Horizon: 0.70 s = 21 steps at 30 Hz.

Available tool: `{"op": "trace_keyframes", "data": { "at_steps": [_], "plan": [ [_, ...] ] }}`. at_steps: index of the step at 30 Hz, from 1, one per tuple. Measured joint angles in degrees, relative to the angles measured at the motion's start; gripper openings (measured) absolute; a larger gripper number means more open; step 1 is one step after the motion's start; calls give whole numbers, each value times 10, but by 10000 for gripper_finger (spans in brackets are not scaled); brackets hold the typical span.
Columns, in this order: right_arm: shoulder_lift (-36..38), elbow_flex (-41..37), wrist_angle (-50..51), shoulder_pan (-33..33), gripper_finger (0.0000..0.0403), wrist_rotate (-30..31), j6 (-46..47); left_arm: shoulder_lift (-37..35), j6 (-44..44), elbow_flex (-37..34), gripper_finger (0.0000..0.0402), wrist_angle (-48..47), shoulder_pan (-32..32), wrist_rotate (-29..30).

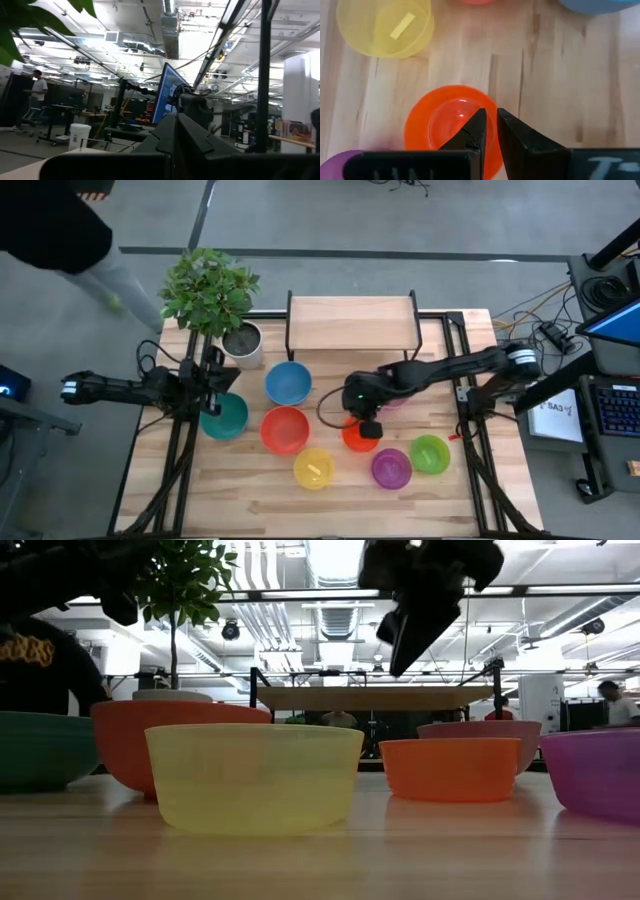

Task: Place and stack bowls onto a shelf
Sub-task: Put the transparent orange bowl on the shelf

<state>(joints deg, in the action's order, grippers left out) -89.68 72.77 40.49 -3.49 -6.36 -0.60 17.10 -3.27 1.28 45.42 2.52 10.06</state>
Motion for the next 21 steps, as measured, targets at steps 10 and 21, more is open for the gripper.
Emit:
{"op": "trace_keyframes", "data": {
  "at_steps": [10,21],
  "plan": [
    [-99,46,1,2,34,21,-17,0,0,0,0,0,0,0],
    [-132,81,59,2,34,23,-13,0,43,0,0,5,0,1]
  ]
}}
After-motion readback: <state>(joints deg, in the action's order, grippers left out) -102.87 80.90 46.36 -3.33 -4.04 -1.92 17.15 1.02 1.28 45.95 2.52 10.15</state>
